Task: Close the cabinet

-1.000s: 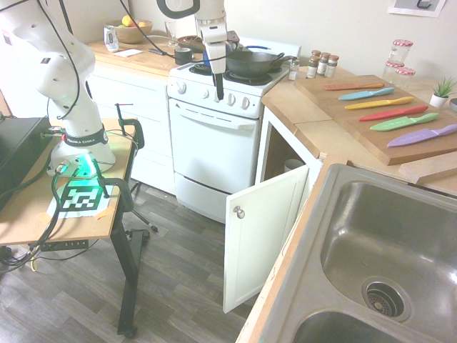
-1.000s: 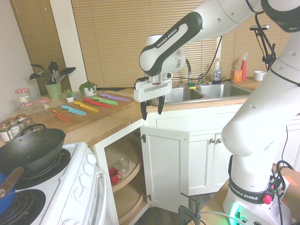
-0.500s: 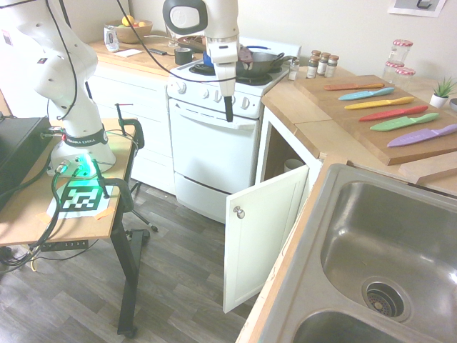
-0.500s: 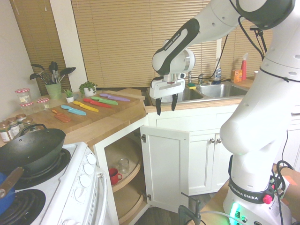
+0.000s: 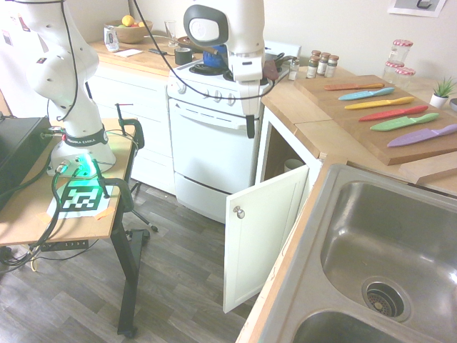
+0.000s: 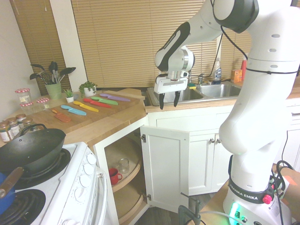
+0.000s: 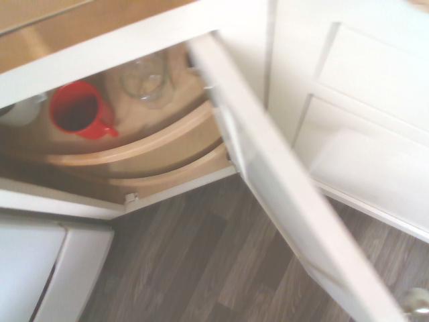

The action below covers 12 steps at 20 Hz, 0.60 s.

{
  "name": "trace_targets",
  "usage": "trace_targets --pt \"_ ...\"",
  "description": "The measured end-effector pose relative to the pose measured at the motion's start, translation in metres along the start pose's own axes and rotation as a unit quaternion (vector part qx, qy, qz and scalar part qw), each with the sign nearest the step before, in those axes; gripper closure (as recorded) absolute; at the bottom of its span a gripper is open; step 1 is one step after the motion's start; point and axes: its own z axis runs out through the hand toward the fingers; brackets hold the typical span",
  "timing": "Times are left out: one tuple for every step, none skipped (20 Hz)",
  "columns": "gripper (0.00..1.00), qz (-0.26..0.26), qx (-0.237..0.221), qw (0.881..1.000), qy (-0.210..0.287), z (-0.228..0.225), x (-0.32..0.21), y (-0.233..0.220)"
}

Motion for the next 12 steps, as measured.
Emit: trace_targets --pt "0.0 0.002 0.0 1.0 -0.003 0.004 0.007 0.007" --pt "0.0 0.004 0.0 1.0 -0.006 0.009 0.013 0.014" --pt "0.0 0.007 0.0 1.0 -0.009 0.014 0.019 0.019" --pt "0.0 0.009 0.0 1.0 -0.011 0.02 0.025 0.023" --pt "0.0 0.011 0.001 1.0 -0.014 0.026 0.031 0.026" --pt "0.0 0.013 0.002 1.0 -0.016 0.032 0.038 0.03" --pt "0.0 0.015 0.003 1.0 -0.018 0.038 0.044 0.034" --pt "0.0 0.017 0.003 1.0 -0.021 0.044 0.05 0.036" --pt "0.0 0.018 0.003 1.0 -0.024 0.051 0.056 0.04" --pt "0.0 0.02 0.003 0.999 -0.026 0.057 0.061 0.042" --pt "0.0 0.022 0.002 0.999 -0.028 0.063 0.066 0.045" --pt "0.0 0.022 0.002 0.999 -0.03 0.068 0.07 0.047"
